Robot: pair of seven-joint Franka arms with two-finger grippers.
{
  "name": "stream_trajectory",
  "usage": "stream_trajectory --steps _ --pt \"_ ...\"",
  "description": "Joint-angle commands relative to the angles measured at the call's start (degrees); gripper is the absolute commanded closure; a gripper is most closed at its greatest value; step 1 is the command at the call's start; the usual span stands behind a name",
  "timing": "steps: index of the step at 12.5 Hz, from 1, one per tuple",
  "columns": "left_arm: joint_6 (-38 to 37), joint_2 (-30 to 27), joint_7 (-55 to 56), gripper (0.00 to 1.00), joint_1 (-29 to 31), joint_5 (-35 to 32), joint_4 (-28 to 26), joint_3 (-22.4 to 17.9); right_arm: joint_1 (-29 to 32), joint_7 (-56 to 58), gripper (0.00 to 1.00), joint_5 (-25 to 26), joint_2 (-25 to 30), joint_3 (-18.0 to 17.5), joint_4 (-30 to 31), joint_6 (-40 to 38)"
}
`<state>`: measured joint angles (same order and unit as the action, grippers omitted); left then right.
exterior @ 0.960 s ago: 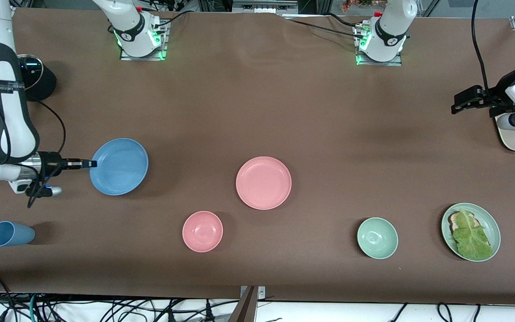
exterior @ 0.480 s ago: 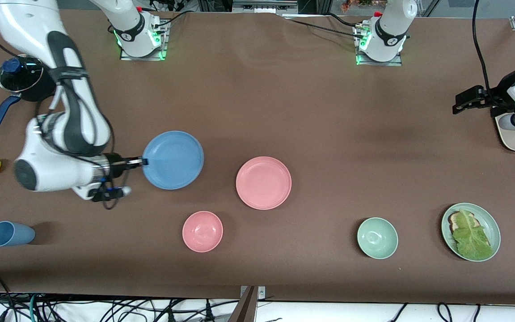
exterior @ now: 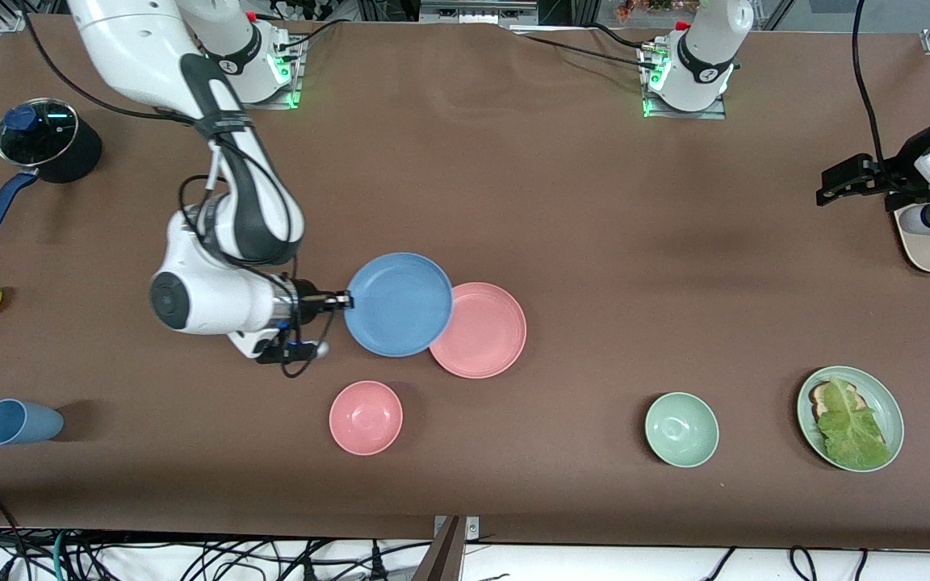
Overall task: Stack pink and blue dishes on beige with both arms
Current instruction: 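Carry the blue plate with the right gripper onto the pink plate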
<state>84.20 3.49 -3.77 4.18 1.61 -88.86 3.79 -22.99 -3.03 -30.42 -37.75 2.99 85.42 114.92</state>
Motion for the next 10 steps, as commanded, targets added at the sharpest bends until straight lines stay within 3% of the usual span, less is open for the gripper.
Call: stream_trajectory --steps 1,10 --pt "-0.09 -0.42 0.25 0.00 -0.40 1.20 0.35 0.25 -3.72 -4.86 1.00 -1.22 -5.21 0.53 -6.74 2.58" --pt "0.00 -0.24 0.25 0.00 -0.05 1.38 0.35 0.43 -9.18 -8.12 1.00 -0.43 -11.82 0.79 -11.15 8.38"
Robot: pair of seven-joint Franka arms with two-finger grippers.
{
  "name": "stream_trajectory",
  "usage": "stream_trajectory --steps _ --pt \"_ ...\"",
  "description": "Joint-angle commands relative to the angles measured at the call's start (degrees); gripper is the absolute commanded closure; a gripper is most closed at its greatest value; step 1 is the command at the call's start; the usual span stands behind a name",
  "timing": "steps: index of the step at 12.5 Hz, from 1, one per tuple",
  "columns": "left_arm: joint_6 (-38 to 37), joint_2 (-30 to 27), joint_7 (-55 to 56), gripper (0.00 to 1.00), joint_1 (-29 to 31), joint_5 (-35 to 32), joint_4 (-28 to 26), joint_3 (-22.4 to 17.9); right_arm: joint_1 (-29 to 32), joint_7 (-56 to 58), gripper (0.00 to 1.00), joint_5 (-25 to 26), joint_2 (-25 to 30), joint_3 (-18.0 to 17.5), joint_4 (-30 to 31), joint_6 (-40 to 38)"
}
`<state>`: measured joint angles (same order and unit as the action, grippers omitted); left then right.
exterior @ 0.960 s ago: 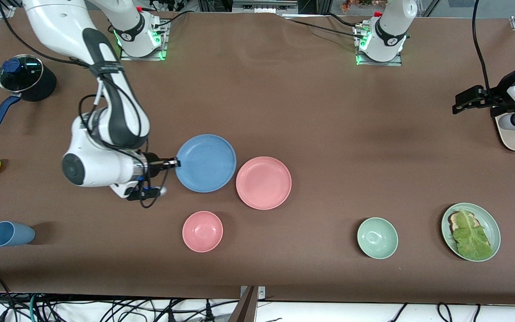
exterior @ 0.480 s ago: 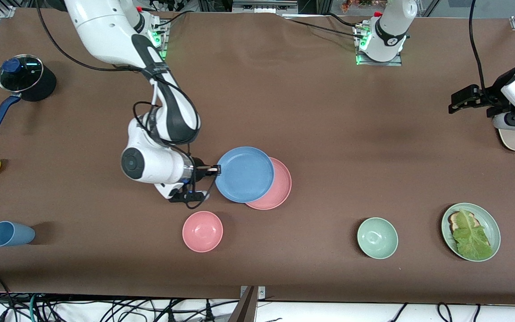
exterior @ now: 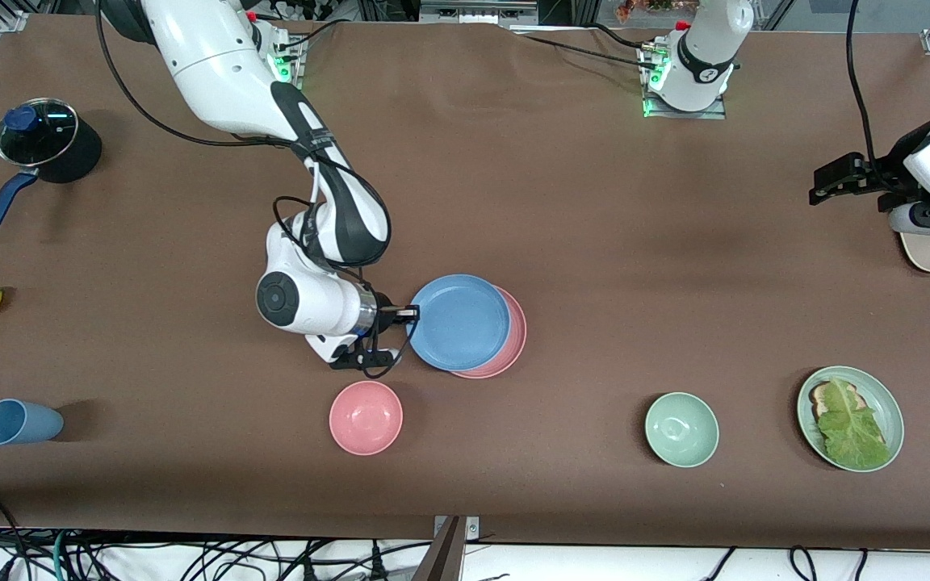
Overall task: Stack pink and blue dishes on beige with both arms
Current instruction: 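Carry the blue plate with the right gripper onto the pink plate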
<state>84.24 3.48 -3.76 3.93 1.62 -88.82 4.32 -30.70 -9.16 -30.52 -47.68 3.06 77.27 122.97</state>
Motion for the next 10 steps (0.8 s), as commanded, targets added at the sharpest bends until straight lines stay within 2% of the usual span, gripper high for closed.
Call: stream_trajectory --steps 1,5,10 --pt "-0.04 -0.23 0.25 0.00 0.20 1.36 0.32 -0.10 -1.64 -2.09 1.00 -0.24 -2.06 0.80 -3.09 0.34" --pt "0.05 -0.14 0.25 0.00 0.46 1.36 0.32 -0.10 -2.96 -3.84 1.00 3.35 -2.42 0.89 -3.09 0.43" --pt "-0.04 -0.14 0.25 0.00 0.37 1.28 0.32 -0.10 -3.57 -4.20 1.00 3.62 -3.47 0.98 -3.71 1.66"
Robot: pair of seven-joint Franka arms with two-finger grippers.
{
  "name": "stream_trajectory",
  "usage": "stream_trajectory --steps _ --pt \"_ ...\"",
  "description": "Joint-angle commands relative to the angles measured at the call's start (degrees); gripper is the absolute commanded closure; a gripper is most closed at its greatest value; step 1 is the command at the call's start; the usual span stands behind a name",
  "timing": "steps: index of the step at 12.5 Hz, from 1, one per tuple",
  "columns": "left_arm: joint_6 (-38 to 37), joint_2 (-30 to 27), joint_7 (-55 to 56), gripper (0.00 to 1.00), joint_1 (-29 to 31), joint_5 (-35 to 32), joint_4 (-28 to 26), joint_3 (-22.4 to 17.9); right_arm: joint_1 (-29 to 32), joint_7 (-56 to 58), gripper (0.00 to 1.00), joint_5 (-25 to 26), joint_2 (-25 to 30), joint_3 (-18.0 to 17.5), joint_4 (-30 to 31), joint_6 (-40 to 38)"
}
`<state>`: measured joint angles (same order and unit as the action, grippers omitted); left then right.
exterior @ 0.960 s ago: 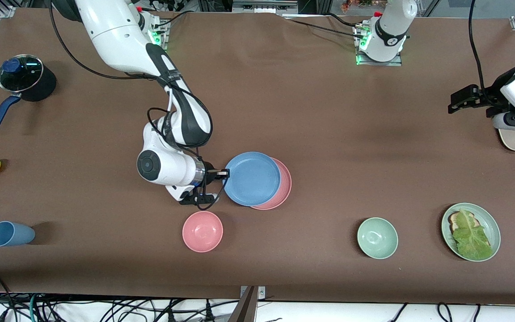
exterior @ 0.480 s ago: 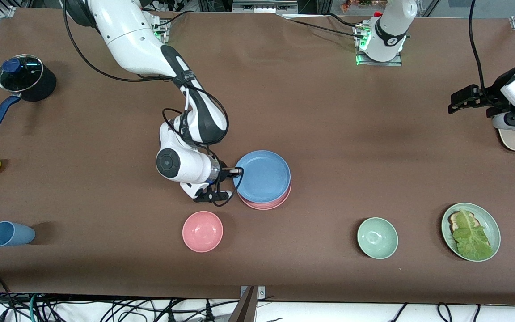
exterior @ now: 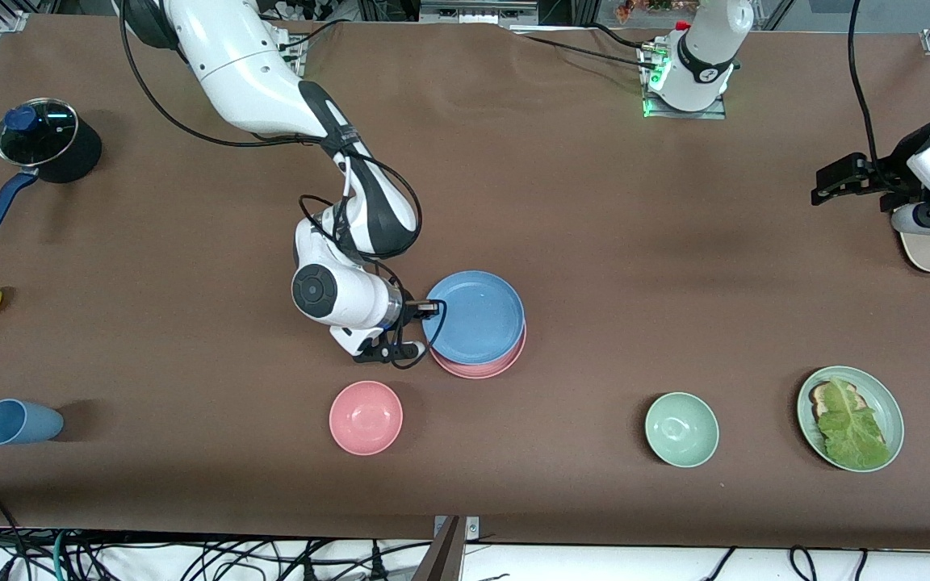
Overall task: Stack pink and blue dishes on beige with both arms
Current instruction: 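Open the right gripper and release the blue plate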
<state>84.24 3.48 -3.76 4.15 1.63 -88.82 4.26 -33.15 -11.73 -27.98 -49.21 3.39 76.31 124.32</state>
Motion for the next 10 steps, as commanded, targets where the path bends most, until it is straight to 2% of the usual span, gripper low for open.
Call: stream_trajectory --steps 1,2,3,4,5,7,10 --pt "0.04 -0.15 0.25 0.00 0.15 1.27 0.32 -0.05 -1.13 -1.63 1.00 1.26 -2.03 0.74 -2.83 0.31" --pt "0.04 -0.15 0.25 0.00 0.15 1.27 0.32 -0.05 -1.13 -1.63 0.99 2.21 -1.77 0.82 -2.92 0.22" --pt "0.04 -0.15 0.25 0.00 0.15 1.27 0.32 -0.05 -1.04 -1.63 0.46 3.70 -1.59 0.91 -2.92 0.13" --pt "0.04 -0.15 0.25 0.00 0.24 1.27 0.32 -0.13 -0.95 -1.54 0.01 5.81 -1.33 1.26 -2.92 0.04" --pt "0.04 -0.06 0.25 0.00 0.24 1.27 0.32 -0.13 -0.95 -1.54 0.00 7.74 -0.80 1.35 -2.92 -0.39" --pt "0.04 -0.14 0.25 0.00 0.24 1.19 0.32 -0.13 -0.34 -1.45 0.00 8.20 0.25 1.44 -2.92 -1.10" --pt "0.04 -0.15 0.25 0.00 0.15 1.19 0.32 -0.13 -0.34 -1.45 0.00 8.20 3.49 5.64 -2.92 -6.79"
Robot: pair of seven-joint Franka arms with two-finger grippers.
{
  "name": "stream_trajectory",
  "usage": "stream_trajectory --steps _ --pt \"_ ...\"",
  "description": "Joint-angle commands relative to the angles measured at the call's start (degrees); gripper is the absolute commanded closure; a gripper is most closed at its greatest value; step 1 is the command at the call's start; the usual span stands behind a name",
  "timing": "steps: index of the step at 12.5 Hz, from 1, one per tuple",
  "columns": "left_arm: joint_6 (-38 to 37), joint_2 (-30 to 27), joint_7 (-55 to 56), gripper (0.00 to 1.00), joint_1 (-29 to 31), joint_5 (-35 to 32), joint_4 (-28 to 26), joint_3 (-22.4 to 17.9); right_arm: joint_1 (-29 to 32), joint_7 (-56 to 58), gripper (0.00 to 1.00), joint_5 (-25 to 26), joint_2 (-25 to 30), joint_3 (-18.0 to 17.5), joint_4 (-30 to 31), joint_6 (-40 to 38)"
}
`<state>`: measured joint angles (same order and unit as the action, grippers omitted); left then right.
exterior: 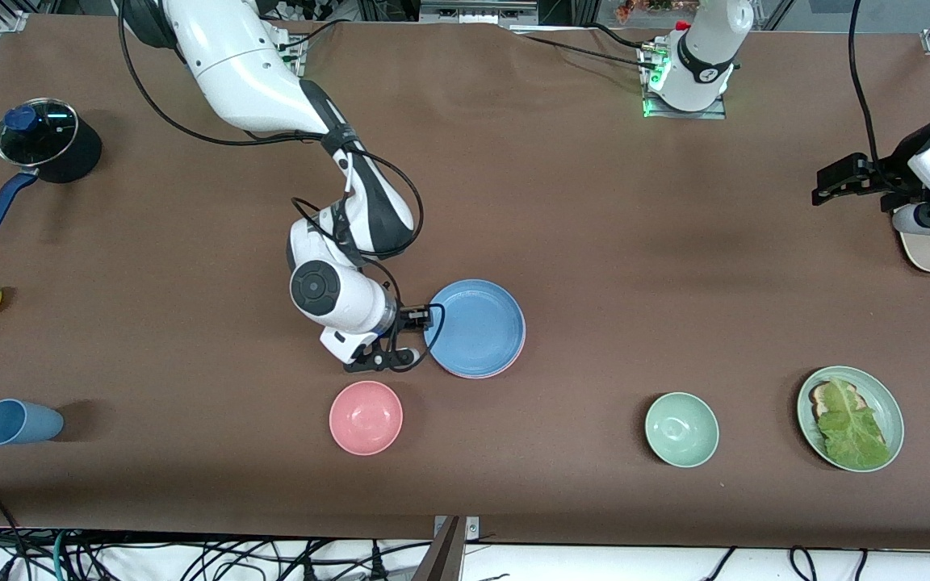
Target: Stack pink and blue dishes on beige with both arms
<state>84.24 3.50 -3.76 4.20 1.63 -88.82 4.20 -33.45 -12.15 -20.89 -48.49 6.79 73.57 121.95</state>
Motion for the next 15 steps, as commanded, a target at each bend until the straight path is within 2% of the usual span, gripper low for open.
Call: stream_trajectory --steps 1,6,11,12,15 --pt "0.04 -0.16 0.25 0.00 0.20 1.18 0.32 -0.07 -0.03 -1.03 0.00 1.12 4.44 4.35 -0.19 -7.40" --pt "0.04 -0.15 0.25 0.00 0.20 1.18 0.32 -0.07 -0.21 -0.68 0.00 1.38 13.04 16.75 -0.19 -24.97" --pt "0.04 -0.16 0.25 0.00 0.20 1.18 0.32 -0.07 -0.38 4.23 0.00 5.33 21.14 26.33 -0.71 -35.53" --pt "0.04 -0.16 0.25 0.00 0.20 1.18 0.32 -0.07 0.05 3.98 0.00 5.60 22.55 25.91 -2.45 -36.34" --pt "0.04 -0.16 0.25 0.00 0.11 0.83 0.32 -0.07 4.87 3.97 0.00 7.18 30.09 24.25 -2.04 -37.57"
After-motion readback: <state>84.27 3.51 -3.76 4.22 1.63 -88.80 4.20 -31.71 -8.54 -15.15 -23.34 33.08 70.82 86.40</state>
